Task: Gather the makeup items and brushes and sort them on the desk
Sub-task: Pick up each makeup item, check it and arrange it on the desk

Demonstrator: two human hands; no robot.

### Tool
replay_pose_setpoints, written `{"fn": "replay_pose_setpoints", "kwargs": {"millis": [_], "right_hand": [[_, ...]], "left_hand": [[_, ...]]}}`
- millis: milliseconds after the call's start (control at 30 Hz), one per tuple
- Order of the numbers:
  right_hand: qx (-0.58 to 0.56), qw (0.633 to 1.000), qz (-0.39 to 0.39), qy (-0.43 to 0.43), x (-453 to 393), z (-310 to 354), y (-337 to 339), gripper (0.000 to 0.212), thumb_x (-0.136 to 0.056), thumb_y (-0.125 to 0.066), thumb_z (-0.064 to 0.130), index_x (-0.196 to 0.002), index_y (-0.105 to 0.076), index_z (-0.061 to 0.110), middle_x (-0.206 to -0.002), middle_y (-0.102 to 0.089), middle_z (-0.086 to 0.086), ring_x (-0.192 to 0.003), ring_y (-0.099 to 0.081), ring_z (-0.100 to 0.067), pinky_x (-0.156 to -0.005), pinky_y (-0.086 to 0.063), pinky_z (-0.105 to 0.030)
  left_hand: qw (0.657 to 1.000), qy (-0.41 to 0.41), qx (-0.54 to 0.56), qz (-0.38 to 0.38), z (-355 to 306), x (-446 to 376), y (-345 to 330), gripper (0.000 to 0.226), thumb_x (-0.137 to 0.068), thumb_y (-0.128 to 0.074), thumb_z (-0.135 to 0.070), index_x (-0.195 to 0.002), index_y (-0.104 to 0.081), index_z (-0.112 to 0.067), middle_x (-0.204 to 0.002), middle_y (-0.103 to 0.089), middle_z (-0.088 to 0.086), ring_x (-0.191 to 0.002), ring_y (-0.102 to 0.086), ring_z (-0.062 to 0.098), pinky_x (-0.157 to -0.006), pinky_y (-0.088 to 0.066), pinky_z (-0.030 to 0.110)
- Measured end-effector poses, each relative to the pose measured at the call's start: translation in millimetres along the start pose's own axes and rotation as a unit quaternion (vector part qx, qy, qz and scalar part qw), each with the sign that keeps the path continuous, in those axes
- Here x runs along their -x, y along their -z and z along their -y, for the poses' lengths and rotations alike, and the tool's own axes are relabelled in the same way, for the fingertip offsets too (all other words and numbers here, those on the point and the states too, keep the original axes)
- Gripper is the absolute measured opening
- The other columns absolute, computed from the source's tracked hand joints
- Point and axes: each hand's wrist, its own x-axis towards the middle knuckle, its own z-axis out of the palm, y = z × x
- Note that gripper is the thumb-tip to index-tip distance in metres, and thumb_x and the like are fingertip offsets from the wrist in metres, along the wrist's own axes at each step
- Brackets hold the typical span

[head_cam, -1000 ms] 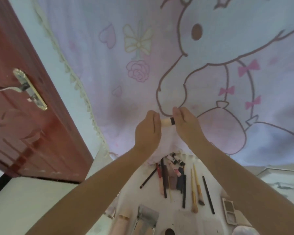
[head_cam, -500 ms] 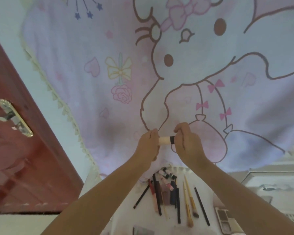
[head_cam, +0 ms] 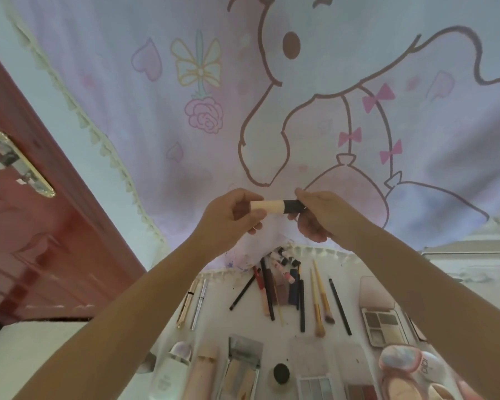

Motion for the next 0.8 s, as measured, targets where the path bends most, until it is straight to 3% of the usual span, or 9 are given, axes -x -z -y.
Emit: {"fn": "replay_pose_setpoints", "kwargs": {"millis": [167, 267, 367, 433, 533, 600, 667, 733, 800], "right_hand": [[-0.066, 0.996, 0.028, 0.057, 0.2, -2.4, -1.4, 0.021, -0.093, -0.042, 0.001, -0.082, -0.057, 0.01, -0.066, -0.059, -0.005, -0.045, -0.055, -0.006, -0.048, -0.048, -0.015], [-0.113, 0.989, 0.064, 0.075, -3.3, -4.0, 0.9, 0.03, -0.085, -0.042, -0.015, -0.084, -0.057, 0.01, -0.08, -0.062, -0.004, -0.06, -0.064, -0.004, -0.06, -0.055, -0.016], [-0.098, 0.99, 0.095, 0.045, -5.8, 2.8, 1.0, 0.016, -0.091, -0.046, 0.005, -0.09, -0.057, 0.015, -0.081, -0.065, -0.003, -0.059, -0.064, -0.01, -0.054, -0.053, -0.018], [-0.034, 0.995, 0.094, 0.014, -8.6, 8.6, 0.5, 0.021, -0.095, -0.042, 0.024, -0.086, -0.058, 0.013, -0.063, -0.066, 0.0, -0.043, -0.056, -0.01, -0.042, -0.044, -0.017], [0.031, 0.995, 0.083, 0.056, -11.6, 9.6, -1.3, 0.021, -0.095, -0.043, 0.016, -0.08, -0.056, 0.01, -0.046, -0.058, 0.004, -0.034, -0.046, -0.006, -0.037, -0.037, -0.016], [0.021, 0.991, 0.069, 0.116, -12.3, 6.9, -2.4, 0.018, -0.09, -0.046, -0.002, -0.085, -0.058, 0.012, -0.055, -0.059, 0.007, -0.042, -0.053, -0.002, -0.045, -0.044, -0.013], [-0.019, 0.986, 0.069, 0.149, -13.7, 4.3, -1.6, 0.03, -0.085, -0.047, -0.012, -0.088, -0.059, 0.016, -0.07, -0.064, 0.007, -0.057, -0.061, 0.001, -0.056, -0.052, -0.013], [-0.057, 0.984, 0.097, 0.14, -16.2, 4.1, -4.1, 0.032, -0.087, -0.047, -0.006, -0.095, -0.058, 0.022, -0.084, -0.066, 0.008, -0.068, -0.066, -0.005, -0.061, -0.055, -0.018], [-0.042, 0.987, 0.11, 0.109, -18.4, 7.2, -9.1, 0.023, -0.092, -0.043, 0.009, -0.096, -0.057, 0.026, -0.083, -0.065, 0.005, -0.06, -0.066, -0.01, -0.055, -0.054, -0.019]], "left_hand": [[0.999, 0.002, 0.036, -0.032, 8.2, 7.7, 0.3, 0.025, -0.082, -0.063, -0.003, -0.083, -0.056, -0.027, -0.073, -0.064, -0.01, -0.054, -0.061, -0.007, -0.057, -0.051, 0.008], [0.997, 0.013, 0.058, -0.058, 11.2, 10.1, 0.8, 0.024, -0.081, -0.064, -0.004, -0.08, -0.055, -0.026, -0.071, -0.064, -0.008, -0.051, -0.06, -0.005, -0.055, -0.05, 0.009], [0.994, 0.009, 0.072, -0.078, 12.8, 8.7, 1.9, 0.023, -0.08, -0.065, -0.003, -0.077, -0.052, -0.023, -0.072, -0.065, -0.007, -0.051, -0.061, -0.003, -0.055, -0.051, 0.011], [0.995, 0.002, 0.073, -0.073, 12.6, 6.4, 2.8, 0.024, -0.08, -0.065, -0.002, -0.077, -0.051, -0.022, -0.073, -0.065, -0.007, -0.052, -0.062, -0.003, -0.056, -0.051, 0.011], [0.995, -0.002, 0.068, -0.07, 13.5, 3.7, 4.7, 0.026, -0.08, -0.065, -0.002, -0.076, -0.052, -0.024, -0.072, -0.064, -0.009, -0.053, -0.062, -0.004, -0.058, -0.05, 0.009], [0.995, -0.004, 0.062, -0.077, 15.0, 2.8, 6.0, 0.025, -0.08, -0.065, -0.003, -0.076, -0.051, -0.024, -0.071, -0.064, -0.01, -0.053, -0.062, -0.005, -0.058, -0.05, 0.01], [0.993, -0.001, 0.073, -0.087, 16.8, 2.9, 6.6, 0.024, -0.08, -0.064, -0.004, -0.075, -0.051, -0.024, -0.071, -0.065, -0.008, -0.052, -0.061, -0.004, -0.058, -0.05, 0.01], [0.991, 0.006, 0.092, -0.099, 17.5, 4.1, 7.8, 0.024, -0.081, -0.064, -0.003, -0.075, -0.051, -0.022, -0.071, -0.065, -0.006, -0.052, -0.061, -0.003, -0.057, -0.05, 0.01], [0.99, 0.004, 0.096, -0.106, 17.6, 5.4, 9.1, 0.024, -0.08, -0.064, -0.003, -0.074, -0.051, -0.022, -0.071, -0.065, -0.005, -0.053, -0.062, -0.004, -0.059, -0.051, 0.01]]}}
